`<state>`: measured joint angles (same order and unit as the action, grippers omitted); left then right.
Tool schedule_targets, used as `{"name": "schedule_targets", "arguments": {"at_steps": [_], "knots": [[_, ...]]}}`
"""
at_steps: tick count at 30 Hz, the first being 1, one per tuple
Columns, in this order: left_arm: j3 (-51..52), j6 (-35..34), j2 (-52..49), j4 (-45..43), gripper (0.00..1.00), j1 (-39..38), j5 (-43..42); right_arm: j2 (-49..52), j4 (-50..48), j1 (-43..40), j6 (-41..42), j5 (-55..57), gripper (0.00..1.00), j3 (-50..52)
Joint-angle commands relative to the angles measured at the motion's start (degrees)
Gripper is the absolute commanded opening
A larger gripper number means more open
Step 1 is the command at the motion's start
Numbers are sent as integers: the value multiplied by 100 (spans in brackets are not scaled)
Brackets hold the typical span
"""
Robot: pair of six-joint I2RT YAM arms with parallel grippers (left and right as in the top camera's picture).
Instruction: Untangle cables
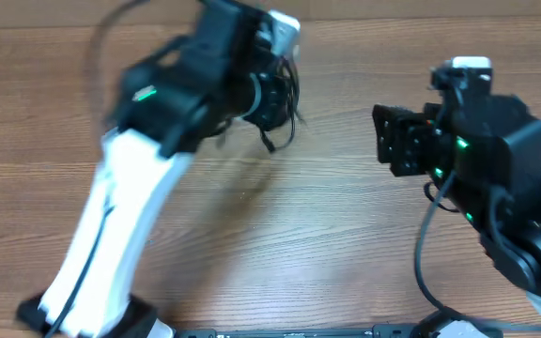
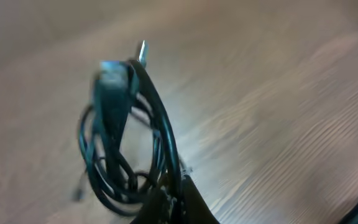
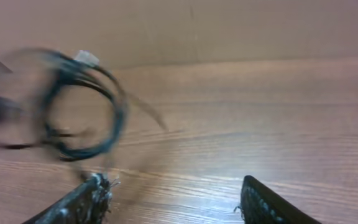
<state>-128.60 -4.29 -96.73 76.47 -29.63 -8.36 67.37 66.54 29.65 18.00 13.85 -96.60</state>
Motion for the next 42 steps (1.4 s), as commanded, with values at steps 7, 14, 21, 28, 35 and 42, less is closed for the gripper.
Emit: {"name": "schedule_targets", "arguments": {"at_steps": [7, 14, 21, 28, 35, 42], "knots": [[-997, -627, -11, 459, 4, -28, -15, 514, -1071, -11, -352, -1976, 100, -22], [-1266, -822, -11, 387, 4, -28, -24, 1032, -1403, -11, -354, -2962, 100, -22], [-1714, -911, -9, 396, 4, -26, 101, 1401, -1751, -11, -1178, -4079, 100, -22], [-1714, -949, -2, 400, 4, -26, 149, 1451, -1934, -15, -1609, -4041, 100, -22], [-1714, -992, 101, 267, 4, 0, 151, 1596, -1954, -15, -1705, -3593, 100, -17], [-1714, -990, 234, 398, 4, 308, 153, 1794, -2229, -17, -1698, -3532, 100, -17]]}}
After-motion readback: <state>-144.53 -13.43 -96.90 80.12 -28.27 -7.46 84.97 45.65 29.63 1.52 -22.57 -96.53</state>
